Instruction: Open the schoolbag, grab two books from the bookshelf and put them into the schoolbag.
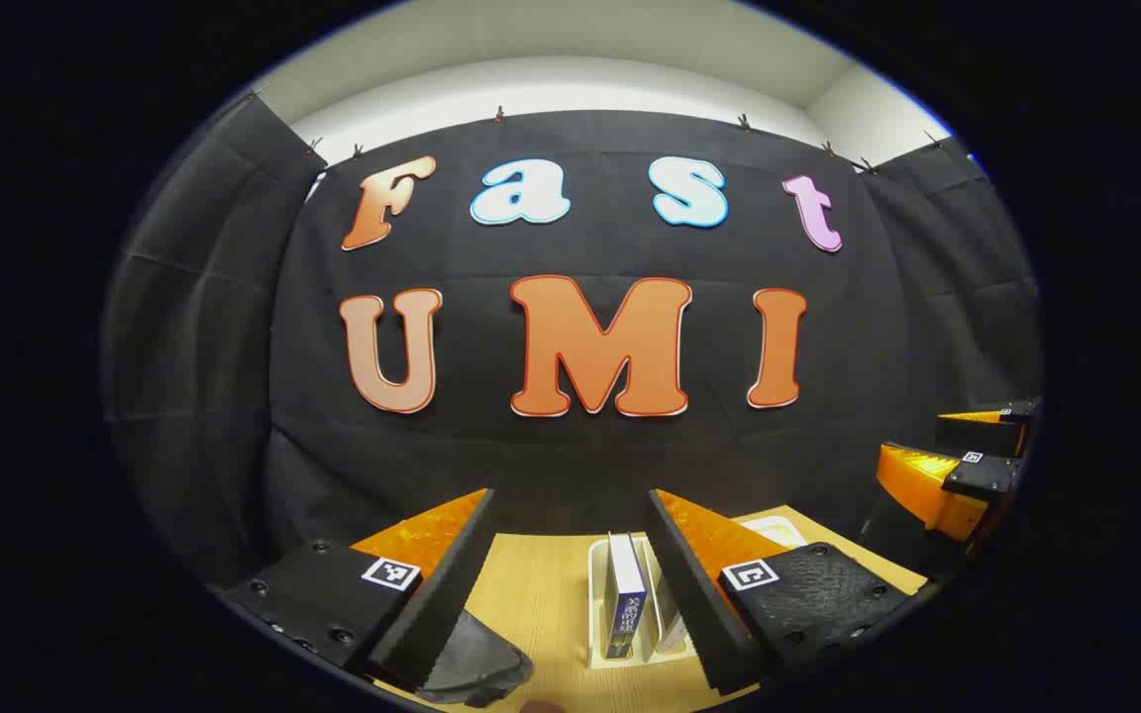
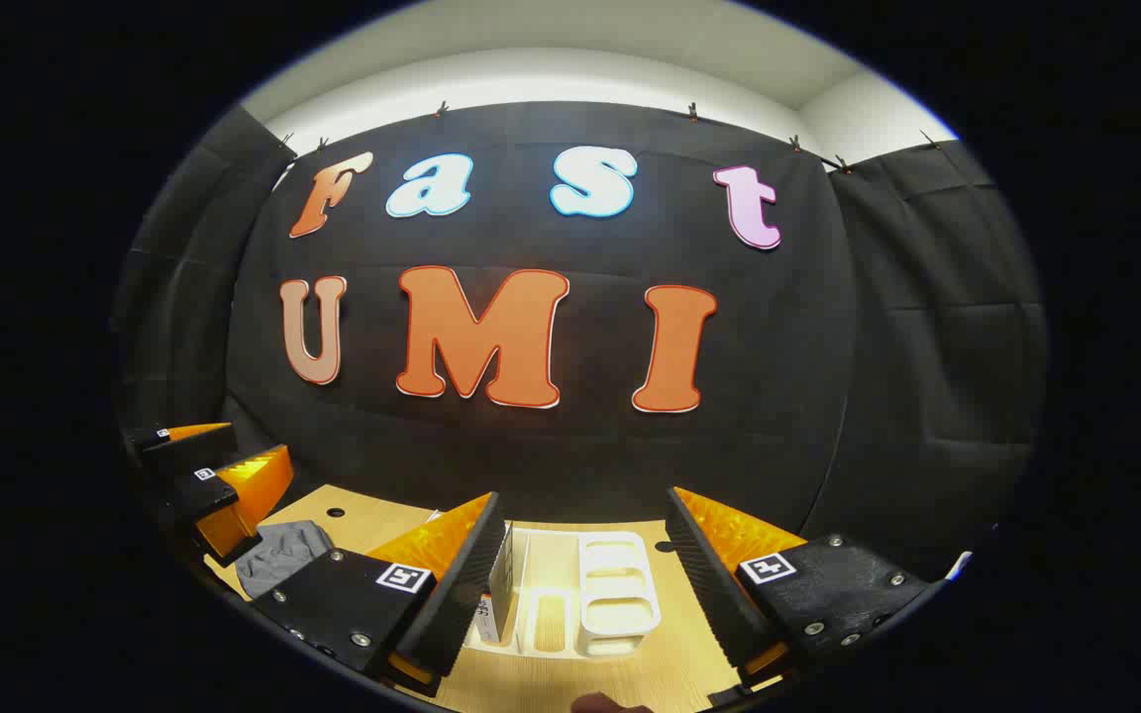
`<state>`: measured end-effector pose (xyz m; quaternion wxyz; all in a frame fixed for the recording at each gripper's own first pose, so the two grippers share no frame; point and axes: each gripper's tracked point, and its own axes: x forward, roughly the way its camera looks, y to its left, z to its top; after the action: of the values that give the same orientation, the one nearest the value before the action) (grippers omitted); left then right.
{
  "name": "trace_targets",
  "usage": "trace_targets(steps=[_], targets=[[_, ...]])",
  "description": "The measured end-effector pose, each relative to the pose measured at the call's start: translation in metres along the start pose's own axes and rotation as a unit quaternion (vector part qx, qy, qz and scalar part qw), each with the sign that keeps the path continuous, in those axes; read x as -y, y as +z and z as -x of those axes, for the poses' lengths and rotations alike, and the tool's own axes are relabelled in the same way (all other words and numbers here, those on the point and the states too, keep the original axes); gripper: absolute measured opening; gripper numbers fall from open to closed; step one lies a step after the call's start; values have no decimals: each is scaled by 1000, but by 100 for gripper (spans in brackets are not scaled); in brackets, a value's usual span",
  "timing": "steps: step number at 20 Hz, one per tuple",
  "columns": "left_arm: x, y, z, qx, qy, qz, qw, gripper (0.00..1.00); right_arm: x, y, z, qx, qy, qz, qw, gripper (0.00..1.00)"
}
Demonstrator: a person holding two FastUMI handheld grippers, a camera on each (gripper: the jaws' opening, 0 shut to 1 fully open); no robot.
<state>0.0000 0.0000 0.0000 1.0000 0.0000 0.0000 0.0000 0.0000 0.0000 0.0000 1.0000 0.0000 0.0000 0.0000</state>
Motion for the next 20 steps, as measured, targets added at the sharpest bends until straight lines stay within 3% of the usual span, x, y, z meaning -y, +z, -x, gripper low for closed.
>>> trace_targets(steps=[5,11,20], targets=[[9,8,1,23,14,18,999,95,-6,-5,-16,5,38,-1,999,97],[16,-10,-9,9,34,15,999,94,-21,-12,-35,1,84,-15,996,97],[5,-12,-29,22,10,-15,1000,95,-35,-22,-44,-6,69,-18,997,97]])
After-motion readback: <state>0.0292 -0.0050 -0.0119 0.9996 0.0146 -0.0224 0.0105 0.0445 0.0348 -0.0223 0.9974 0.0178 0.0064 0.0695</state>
